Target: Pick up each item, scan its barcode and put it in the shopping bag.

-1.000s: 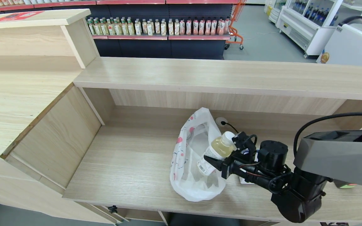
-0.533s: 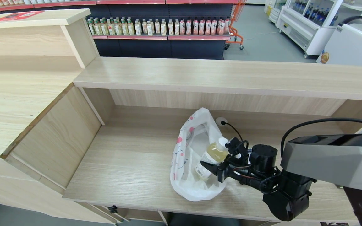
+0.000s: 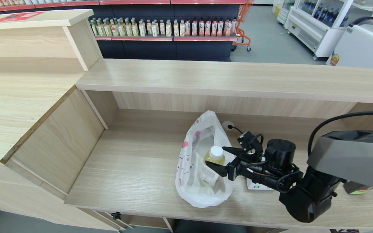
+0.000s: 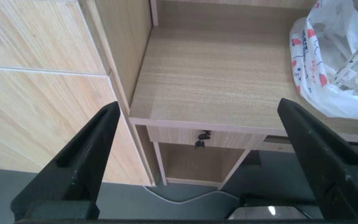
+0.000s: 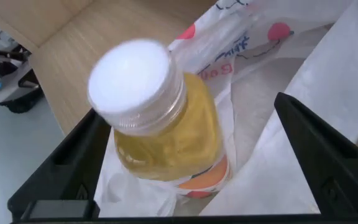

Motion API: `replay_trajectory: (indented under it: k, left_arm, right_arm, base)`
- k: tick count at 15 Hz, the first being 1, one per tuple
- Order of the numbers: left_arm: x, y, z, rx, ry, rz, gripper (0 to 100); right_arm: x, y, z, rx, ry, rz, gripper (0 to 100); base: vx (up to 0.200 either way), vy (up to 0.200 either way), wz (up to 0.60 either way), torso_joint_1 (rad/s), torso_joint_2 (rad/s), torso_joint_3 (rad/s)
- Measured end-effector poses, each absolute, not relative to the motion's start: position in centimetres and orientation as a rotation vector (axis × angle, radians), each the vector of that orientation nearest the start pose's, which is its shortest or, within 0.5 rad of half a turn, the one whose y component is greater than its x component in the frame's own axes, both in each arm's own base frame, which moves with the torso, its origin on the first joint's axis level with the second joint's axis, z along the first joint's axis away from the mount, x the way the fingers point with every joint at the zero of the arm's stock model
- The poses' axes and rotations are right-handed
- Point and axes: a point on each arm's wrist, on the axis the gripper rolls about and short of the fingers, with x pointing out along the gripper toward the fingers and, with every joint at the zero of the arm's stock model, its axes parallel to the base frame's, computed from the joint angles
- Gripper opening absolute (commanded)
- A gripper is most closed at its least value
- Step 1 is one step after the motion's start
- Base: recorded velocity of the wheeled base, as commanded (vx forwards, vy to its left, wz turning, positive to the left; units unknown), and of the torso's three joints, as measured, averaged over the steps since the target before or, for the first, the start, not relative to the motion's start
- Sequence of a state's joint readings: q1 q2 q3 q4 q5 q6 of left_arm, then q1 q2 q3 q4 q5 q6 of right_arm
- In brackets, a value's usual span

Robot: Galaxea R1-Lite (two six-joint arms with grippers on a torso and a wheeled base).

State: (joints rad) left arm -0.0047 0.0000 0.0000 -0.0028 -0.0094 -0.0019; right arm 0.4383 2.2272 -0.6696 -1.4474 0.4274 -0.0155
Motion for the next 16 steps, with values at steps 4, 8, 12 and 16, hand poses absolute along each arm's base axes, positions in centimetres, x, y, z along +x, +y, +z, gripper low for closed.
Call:
replay_trajectory:
  k: [4,8,12,16]
  left_arm:
    - [-2.3,0.0,7.6,-0.002,-0.003,-0.015,100]
    - [-2.3,0.0,7.6,-0.002,-0.003,-0.014,100]
    - [-2.3,0.0,7.6,-0.002,-0.003,-0.014,100]
    - [-2.3,0.0,7.6,-0.001,-0.003,-0.015,100]
  right_arm:
    - [28.1,14.2,11.1,-0.007,0.104,0.864,100]
    - [24.0,9.9,14.8,-0.004,0.172,0.745,100]
    - [20.2,0.1,15.1,-0.07,0.49,0.198,100]
    - [16.2,-3.7,15.3,-0.076,0.566,-0.106,100]
  base:
    - [0.0,0.0,0.0,0.0,0.0,0.0]
    - [0.0,0.0,0.0,0.0,0.0,0.0]
    - [0.0,0.0,0.0,0.0,0.0,0.0]
    - [0.0,0.0,0.0,0.0,0.0,0.0]
